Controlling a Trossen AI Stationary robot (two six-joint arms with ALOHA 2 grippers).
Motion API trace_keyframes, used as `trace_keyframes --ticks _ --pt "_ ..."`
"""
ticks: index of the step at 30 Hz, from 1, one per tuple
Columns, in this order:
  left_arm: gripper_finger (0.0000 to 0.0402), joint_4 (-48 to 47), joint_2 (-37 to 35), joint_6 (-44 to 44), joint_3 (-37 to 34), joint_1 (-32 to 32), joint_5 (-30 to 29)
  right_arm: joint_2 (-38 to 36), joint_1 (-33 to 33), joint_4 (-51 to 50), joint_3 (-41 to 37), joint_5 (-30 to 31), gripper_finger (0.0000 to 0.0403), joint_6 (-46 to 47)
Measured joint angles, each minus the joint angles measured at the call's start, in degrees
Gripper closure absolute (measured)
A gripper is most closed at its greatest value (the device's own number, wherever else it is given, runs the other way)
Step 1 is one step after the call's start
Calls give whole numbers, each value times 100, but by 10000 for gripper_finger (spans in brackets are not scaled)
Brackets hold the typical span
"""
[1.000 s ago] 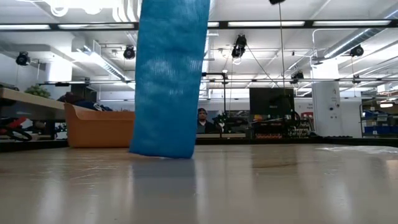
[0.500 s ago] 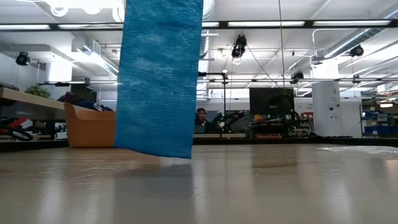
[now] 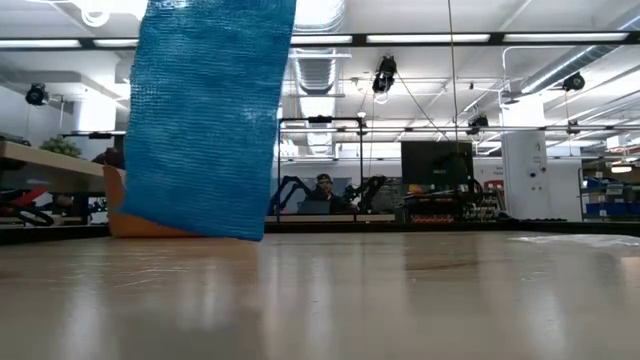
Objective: Roll bandage
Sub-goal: Roll the blue bandage
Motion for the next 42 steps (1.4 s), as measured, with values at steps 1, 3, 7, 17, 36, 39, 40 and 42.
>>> trace_keyframes --ticks 1,3,7,17,36,39,40,42 --pt "401 1 0 0 0 0 0 0 -95 -1 0 -352 204 86" --pt "401 30 11 0 0 0 0 4 -266 17 0 -683 204 290" --pt "401 93 43 -4 2 0 0 4 -499 51 0 -683 204 440" --pt "401 198 81 -3 2 0 0 52 -527 17 -2 -707 367 385" --pt "402 -224 247 -464 6 0 668 -1181 -238 -2 464 2003 402 -4081" --pt "402 -251 245 -432 13 0 860 -1477 -250 -39 463 1992 402 -4181" --pt "402 -288 245 -421 13 0 861 -1576 -259 -37 463 1969 402 -4181" --pt "402 -322 246 -377 13 2 859 -1748 -262 -23 463 1965 402 -4181"
